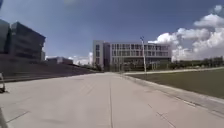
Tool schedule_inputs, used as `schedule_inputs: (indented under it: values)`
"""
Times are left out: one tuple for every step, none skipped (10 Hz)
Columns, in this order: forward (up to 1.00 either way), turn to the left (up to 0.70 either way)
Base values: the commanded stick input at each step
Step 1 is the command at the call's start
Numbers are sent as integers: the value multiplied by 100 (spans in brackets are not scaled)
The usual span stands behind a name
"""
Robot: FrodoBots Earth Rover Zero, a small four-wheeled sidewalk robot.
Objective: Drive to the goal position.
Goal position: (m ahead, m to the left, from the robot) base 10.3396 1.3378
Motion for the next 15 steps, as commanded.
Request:
schedule_inputs:
  values:
    - [100,0]
    - [100,0]
    - [100,0]
    - [100,0]
    - [100,0]
    - [100,0]
    - [100,0]
    - [100,0]
    - [100,0]
    - [100,0]
    - [100,0]
    - [100,0]
    - [100,0]
    - [100,0]
    - [100,0]
